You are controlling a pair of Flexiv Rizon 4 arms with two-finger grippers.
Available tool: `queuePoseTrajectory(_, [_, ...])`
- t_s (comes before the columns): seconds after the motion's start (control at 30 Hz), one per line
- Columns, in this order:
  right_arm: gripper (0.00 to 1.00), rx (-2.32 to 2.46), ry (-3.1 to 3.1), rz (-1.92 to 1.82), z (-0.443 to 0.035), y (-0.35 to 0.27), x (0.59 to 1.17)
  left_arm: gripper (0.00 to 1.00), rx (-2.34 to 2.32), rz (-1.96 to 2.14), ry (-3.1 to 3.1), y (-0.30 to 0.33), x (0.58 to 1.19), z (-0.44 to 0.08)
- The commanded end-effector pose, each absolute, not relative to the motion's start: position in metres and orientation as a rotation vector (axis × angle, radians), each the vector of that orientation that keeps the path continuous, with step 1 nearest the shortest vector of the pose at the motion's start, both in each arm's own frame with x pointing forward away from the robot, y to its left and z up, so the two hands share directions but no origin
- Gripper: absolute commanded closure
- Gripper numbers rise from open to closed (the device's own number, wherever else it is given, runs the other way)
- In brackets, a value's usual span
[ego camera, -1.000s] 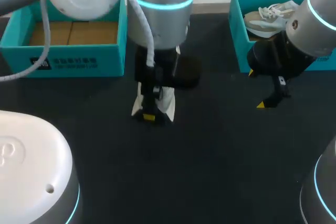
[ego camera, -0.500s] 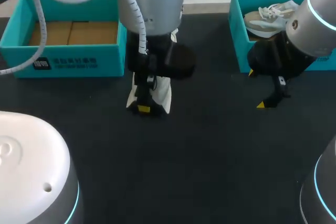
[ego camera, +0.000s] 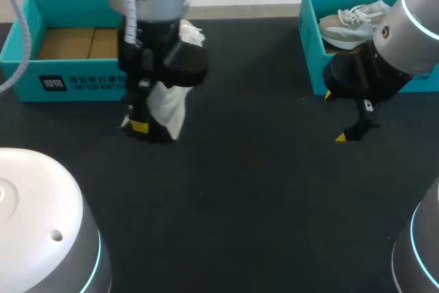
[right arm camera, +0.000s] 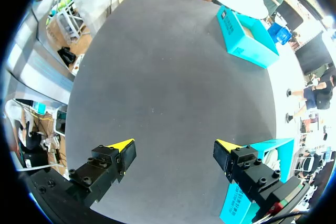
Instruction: Take the shoe out of the shoebox, open the shoe tongue, remove and reinsert the insole, then place the shoe into the shoebox
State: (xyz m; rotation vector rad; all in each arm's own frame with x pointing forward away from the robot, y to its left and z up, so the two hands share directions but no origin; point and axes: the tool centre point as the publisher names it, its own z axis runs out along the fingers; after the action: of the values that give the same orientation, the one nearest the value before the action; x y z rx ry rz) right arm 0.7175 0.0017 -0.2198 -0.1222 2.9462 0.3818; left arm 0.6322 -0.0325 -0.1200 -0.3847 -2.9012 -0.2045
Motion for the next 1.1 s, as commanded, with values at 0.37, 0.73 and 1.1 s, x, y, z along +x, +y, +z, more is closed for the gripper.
queuePoseTrajectory(0.37, [0.00, -0.121, 2.946, 0.379, -0.221, 0.002, 0.717, 1.00, -0.311, -0.106, -2.895, 0.089, 0.679, -0.110])
queuePoseTrajectory(0.73, [0.00, -0.121, 2.946, 0.379, -0.221, 0.002, 0.717, 1.00, -0.299, -0.182, -2.966, 0.167, 0.712, -0.104])
queuePoseTrajectory(1.1, [0.00, -0.121, 2.946, 0.379, -0.221, 0.002, 0.717, 1.00, -0.314, -0.154, -2.984, 0.250, 0.751, -0.100])
